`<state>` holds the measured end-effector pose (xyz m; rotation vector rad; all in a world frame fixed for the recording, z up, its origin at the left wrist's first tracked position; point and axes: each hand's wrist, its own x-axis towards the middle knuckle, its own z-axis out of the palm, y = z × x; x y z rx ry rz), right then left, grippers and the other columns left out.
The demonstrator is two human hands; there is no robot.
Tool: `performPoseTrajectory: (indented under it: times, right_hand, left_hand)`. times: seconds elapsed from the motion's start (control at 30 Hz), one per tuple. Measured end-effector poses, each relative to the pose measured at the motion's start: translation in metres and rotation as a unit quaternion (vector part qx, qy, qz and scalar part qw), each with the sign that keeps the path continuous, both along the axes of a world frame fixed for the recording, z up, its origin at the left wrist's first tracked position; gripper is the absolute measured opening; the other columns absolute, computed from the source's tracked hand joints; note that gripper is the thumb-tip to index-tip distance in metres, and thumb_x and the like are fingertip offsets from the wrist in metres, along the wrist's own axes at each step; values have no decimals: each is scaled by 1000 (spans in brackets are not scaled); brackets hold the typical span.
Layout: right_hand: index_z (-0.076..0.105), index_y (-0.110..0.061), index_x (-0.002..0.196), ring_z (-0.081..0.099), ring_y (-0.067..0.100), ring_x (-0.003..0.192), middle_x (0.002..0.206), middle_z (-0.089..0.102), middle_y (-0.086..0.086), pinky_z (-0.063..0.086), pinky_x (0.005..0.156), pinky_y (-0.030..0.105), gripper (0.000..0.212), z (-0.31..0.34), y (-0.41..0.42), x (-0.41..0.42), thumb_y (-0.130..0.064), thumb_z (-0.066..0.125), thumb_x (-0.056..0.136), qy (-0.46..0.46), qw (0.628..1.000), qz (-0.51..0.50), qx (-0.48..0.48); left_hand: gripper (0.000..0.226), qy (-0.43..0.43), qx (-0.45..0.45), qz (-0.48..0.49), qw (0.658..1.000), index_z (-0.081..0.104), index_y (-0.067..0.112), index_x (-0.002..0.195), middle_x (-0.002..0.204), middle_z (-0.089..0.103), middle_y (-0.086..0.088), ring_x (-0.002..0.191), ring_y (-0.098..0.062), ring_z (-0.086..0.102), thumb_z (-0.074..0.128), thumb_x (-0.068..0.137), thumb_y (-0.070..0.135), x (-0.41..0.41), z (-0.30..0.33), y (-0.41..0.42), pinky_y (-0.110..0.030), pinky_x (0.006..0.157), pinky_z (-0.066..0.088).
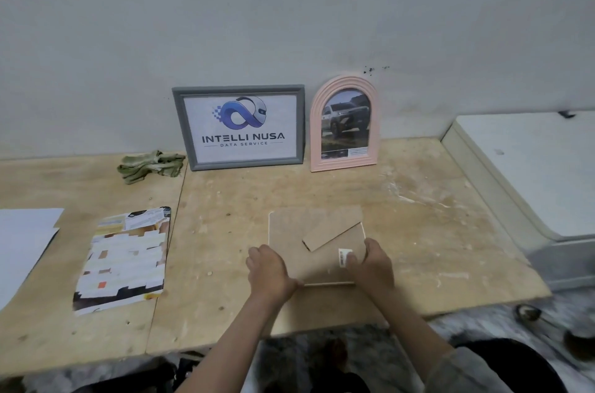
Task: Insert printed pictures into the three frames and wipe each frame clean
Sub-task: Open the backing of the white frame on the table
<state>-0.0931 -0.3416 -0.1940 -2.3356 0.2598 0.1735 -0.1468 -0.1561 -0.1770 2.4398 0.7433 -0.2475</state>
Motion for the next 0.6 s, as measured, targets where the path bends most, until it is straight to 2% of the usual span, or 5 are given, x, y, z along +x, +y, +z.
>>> performPoseTrajectory:
  times: [0.07,0.23,0.43,0.53,0.6]
  right_hand:
    - [57,-10,101,60,32,88,93,64,12,44,70,31,29,1,0,0,-25,62,77,2,1000,3,5]
    - [57,-12,101,60,30,88,93,64,9,49,73,34,51,2,2,0,-44,52,61,17,1000,-6,14]
    - [56,-9,104,58,30,93,97,63,9,44,74,31,50,3,4,0,-44,62,69,24,1000,2,-6]
    - [54,-8,112,58,29,96,101,62,9,46,77,32,55,3,6,0,-45,62,72,28,999,13,-14]
    - [54,-9,113,58,29,95,101,61,9,48,78,34,55,2,6,0,-45,62,73,34,999,12,-13]
  left_hand:
    - [90,14,-6,6,1000,35,7,119,120,34,-8,112,-26,37,88,54,42,2,2,-2,-36,91,46]
    - [95,52,0,12,999,33,2,124,126,37,-14,119,-30,39,90,56,35,5,12,-5,-33,93,44]
    - [85,83,2,-7,997,39,-2,119,120,45,-16,111,-30,49,86,55,28,10,17,3,-29,85,46]
    - [83,87,-31,-5,996,40,-2,118,119,48,-14,104,-28,56,84,59,37,12,23,10,-29,76,47]
    - [85,65,-78,-11,995,33,-5,120,112,54,-12,98,-26,59,81,67,40,19,28,8,-28,69,44]
